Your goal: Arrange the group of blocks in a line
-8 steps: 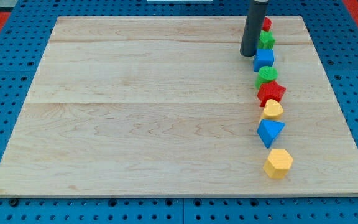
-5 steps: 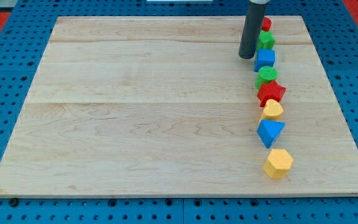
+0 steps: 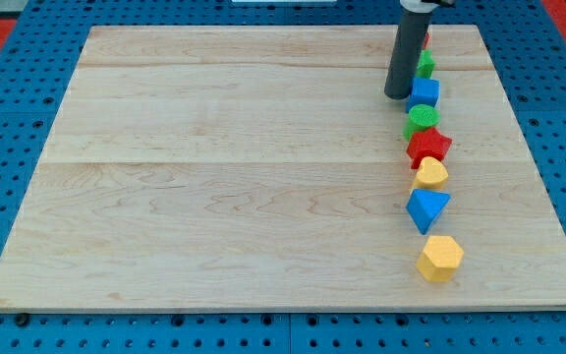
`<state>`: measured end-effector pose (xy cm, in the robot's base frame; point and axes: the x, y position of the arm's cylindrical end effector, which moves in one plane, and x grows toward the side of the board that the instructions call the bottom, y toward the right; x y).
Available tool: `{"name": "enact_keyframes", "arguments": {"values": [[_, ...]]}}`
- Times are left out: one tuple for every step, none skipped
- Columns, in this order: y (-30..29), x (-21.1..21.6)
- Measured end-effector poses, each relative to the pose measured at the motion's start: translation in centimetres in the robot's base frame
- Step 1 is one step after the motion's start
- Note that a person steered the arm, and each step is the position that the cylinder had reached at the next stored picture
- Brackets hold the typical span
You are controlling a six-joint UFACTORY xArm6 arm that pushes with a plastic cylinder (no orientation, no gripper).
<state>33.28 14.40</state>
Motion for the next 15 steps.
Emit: {"name": "enact_keyframes", "arguments": {"values": [[-1.1,0.0],[-3.3,-2.6],[-5.3,-5.3],[-3.2,-6.5],[-2.3,-6.5],[-1.6,-6.5],[-0.2,-6.5],[0.9,-6.5],[0.9,-6.1],[0.9,-5.9],[1.1,-5.9],[1.5,-5.8],[1.1,-5.8],[-2.9,-6.5],[-3.2,-10.7]]}}
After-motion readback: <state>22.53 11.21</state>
